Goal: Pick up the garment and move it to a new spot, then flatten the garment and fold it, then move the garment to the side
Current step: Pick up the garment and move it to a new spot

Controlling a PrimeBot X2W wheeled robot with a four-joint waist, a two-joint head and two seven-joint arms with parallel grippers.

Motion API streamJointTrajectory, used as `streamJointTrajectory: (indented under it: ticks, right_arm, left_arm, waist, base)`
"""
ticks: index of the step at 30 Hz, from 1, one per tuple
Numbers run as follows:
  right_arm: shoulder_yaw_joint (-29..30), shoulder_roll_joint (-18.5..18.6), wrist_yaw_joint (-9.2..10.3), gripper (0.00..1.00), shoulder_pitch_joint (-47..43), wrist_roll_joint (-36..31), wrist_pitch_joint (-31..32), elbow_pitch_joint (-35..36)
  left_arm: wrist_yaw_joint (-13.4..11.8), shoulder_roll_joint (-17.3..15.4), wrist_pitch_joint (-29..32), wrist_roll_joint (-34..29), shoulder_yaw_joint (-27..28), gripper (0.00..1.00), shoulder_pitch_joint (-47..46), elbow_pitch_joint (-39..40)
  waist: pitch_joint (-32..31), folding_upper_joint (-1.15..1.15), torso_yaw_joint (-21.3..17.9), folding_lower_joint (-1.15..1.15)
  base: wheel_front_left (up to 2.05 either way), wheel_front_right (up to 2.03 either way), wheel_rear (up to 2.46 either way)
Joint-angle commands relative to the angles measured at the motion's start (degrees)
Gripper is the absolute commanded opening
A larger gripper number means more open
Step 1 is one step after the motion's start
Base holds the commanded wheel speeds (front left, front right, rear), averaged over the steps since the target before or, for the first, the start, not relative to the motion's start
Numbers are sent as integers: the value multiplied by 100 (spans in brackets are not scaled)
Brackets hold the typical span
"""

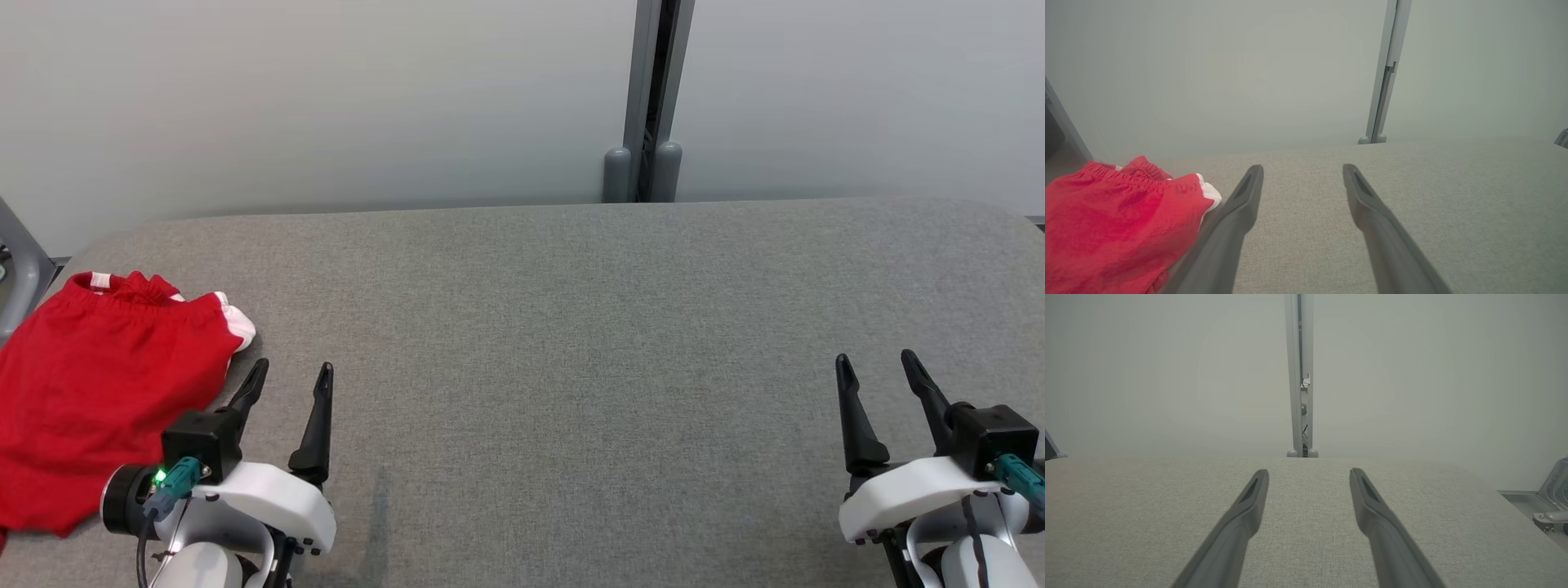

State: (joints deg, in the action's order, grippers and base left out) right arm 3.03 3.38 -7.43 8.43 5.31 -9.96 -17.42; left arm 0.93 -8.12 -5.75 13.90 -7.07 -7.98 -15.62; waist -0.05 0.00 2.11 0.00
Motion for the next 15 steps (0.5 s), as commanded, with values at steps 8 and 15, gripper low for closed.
streamJointTrajectory:
  ticks: [8,15]
  right_arm:
    - [-7,-22,-10,100,90,-260,-90,-123]
    - [11,-30,-11,100,92,-137,-95,-146]
  left_arm:
    - [-16,-40,35,-223,9,100,-142,-57]
    - [-14,-16,14,-125,21,100,-157,-106]
  waist:
    - [-13,0,34,0]
    - [-27,0,33,0]
  base:
    - [0,0,0]
    - [0,0,0]
